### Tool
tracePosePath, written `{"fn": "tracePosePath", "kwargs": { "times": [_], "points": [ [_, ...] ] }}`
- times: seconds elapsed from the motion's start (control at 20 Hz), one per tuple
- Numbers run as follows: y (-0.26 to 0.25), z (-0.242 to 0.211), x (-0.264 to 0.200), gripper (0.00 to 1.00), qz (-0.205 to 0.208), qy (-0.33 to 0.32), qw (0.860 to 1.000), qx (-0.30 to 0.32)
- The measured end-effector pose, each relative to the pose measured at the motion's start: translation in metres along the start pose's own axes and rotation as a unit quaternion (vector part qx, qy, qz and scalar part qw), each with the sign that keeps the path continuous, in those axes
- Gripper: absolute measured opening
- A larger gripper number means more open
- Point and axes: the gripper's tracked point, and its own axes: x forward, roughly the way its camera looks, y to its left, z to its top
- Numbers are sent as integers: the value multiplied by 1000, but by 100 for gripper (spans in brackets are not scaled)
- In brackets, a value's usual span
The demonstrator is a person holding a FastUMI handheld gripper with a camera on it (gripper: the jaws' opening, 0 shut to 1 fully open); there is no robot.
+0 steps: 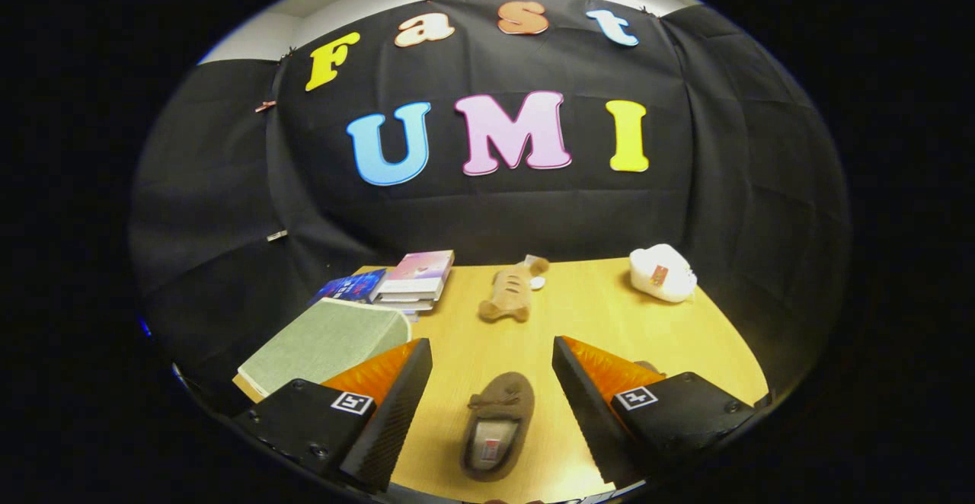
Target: Open the storage box then place both shoes into the box .Put the left shoe in first, then the right shoe, with the right side of both shoes facing outward in a uniform manner.
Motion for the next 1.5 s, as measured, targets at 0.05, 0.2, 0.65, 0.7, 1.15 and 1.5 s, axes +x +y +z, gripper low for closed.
{"fn": "tracePosePath", "kwargs": {
  "times": [0.05, 0.2, 0.65, 0.7, 1.15, 1.5],
  "points": [
    [15, -9, 6, 99, 27, 16, 999, 9],
    [60, -41, 15, 99, 114, 74, 989, 54],
    [138, -118, 11, 98, 296, 231, 905, 199],
    [141, -127, 12, 98, 306, 248, 893, 216],
    [168, -132, 20, 96, 357, 345, 766, 409],
    [172, -125, 1, 63, 361, 385, 725, 444]
  ]
}}
